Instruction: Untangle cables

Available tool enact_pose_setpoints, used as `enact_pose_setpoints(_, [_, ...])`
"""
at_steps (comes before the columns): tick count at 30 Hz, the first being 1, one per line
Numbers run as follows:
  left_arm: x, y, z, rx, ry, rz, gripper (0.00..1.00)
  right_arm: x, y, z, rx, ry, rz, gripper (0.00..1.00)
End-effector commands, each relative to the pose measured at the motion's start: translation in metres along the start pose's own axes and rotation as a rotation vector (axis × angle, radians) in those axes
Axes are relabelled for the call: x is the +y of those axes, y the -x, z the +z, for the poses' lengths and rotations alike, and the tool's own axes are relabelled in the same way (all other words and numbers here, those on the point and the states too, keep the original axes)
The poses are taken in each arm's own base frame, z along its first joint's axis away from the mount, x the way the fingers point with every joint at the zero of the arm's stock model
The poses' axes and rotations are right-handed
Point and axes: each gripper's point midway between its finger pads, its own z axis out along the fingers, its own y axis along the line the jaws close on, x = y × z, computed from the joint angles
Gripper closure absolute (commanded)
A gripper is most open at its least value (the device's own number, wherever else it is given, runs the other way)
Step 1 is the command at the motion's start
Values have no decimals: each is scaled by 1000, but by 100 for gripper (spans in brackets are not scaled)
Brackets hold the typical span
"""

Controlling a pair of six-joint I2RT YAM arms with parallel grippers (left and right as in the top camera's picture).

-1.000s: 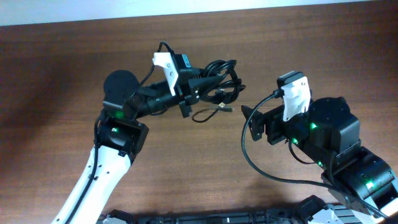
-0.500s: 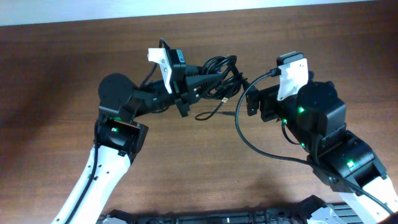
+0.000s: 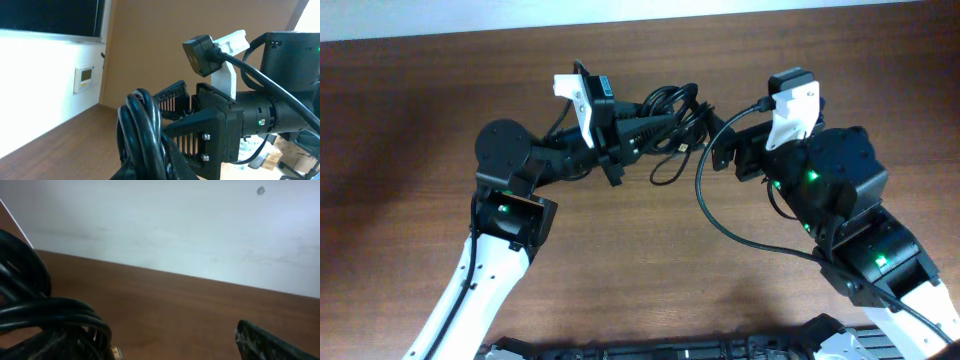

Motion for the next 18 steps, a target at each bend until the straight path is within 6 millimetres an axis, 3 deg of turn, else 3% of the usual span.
enact_pose_setpoints(1, [-25,6,7,-5,-89,11,100,3,17,-2,-57,17,33,1])
enact_pose_setpoints(9, [-31,5,9,-6,-108,16,100,3,45,-9,-173,20,49,1])
enact_pose_setpoints(18, [-31,5,9,-4,-107,25,100,-51,71,-55,-308,-271,109,1])
